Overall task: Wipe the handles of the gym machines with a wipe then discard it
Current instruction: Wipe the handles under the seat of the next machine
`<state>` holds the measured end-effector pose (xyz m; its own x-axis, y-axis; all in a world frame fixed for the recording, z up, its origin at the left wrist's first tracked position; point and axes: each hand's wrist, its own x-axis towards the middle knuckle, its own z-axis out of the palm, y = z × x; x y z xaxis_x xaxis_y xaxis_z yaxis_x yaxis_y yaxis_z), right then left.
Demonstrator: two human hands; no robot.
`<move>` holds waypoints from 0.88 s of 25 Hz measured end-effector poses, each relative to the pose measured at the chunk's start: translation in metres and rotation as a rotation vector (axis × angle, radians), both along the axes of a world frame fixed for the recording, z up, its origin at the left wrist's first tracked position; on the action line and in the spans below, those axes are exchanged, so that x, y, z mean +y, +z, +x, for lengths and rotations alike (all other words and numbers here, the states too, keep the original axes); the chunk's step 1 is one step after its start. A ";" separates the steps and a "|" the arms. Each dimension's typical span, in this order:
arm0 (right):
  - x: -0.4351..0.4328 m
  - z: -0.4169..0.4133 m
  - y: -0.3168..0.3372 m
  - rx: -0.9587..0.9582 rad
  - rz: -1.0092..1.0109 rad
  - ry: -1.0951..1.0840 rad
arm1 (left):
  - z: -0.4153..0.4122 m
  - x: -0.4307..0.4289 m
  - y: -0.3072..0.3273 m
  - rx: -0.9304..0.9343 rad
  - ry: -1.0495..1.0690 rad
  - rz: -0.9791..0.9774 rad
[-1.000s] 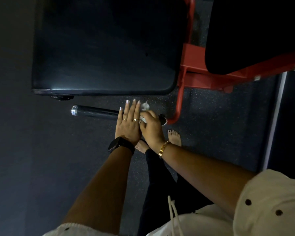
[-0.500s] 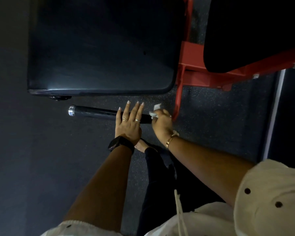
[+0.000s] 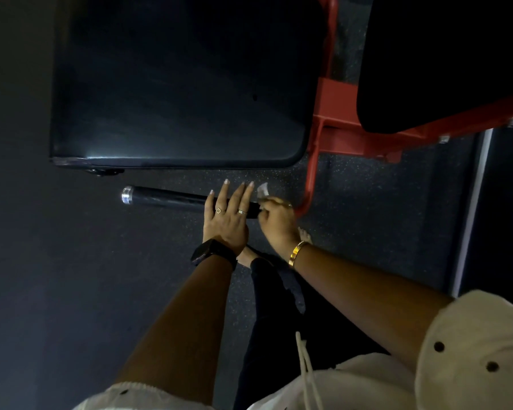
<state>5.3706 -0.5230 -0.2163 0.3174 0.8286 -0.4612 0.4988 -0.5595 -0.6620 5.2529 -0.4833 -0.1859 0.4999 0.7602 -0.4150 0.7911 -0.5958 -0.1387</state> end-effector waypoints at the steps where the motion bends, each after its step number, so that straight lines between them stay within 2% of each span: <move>1: -0.005 -0.006 0.005 0.001 0.073 -0.020 | 0.000 0.001 0.000 -0.001 -0.004 0.000; 3: -0.008 -0.001 0.007 0.014 0.087 -0.095 | -0.001 0.002 0.001 -0.010 -0.020 0.000; 7: 0.020 0.016 0.002 0.203 -0.224 -0.191 | -0.012 0.010 0.013 -0.029 0.019 0.031; 12: 0.064 -0.003 0.029 0.374 -0.225 -0.046 | -0.066 0.047 0.035 0.007 0.151 0.102; 16: 0.101 -0.042 0.050 0.426 -0.229 0.013 | -0.113 0.070 0.045 -0.096 0.321 0.037; 18: 0.119 -0.065 0.058 0.424 -0.211 0.042 | -0.128 0.073 0.047 -0.276 0.345 -0.015; 20: 0.138 -0.089 0.066 0.435 -0.187 0.057 | -0.132 0.074 0.048 -0.584 0.446 -0.050; 22: 0.155 -0.113 0.072 0.472 -0.164 0.053 | -0.130 0.082 0.049 -0.968 0.777 -0.118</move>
